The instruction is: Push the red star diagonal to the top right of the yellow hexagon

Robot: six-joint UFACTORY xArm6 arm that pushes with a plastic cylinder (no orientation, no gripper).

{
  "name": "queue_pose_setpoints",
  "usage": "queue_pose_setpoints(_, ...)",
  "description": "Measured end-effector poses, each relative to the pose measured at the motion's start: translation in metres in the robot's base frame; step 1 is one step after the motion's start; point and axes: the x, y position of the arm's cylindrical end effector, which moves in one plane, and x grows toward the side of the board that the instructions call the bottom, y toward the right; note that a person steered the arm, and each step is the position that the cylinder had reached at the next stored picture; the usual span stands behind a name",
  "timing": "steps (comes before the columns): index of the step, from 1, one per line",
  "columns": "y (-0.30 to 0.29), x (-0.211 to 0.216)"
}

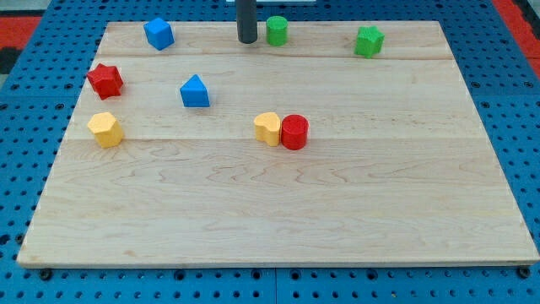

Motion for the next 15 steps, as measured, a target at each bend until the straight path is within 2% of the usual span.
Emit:
queue_pose_setpoints(1, 0.018, 0.019)
queue_pose_setpoints(3, 0.018, 0.020)
queue_pose_setpoints(4, 0.017, 0.049)
queue_pose_setpoints(5, -0.029, 0.068)
queue_pose_setpoints(6, -0.073, 0.068)
queue_pose_setpoints(8, -0.130, 0.098)
queue_pose_setpoints(9, -0.116, 0.129)
queue_pose_setpoints(10, -0.147, 0.183)
queue_pose_setpoints(11, -0.230, 0.174)
queue_pose_setpoints(12, -0.242, 0.159)
queue_pose_setpoints(13, -0.247, 0.102)
queue_pose_setpoints(15, -0.093, 0.075)
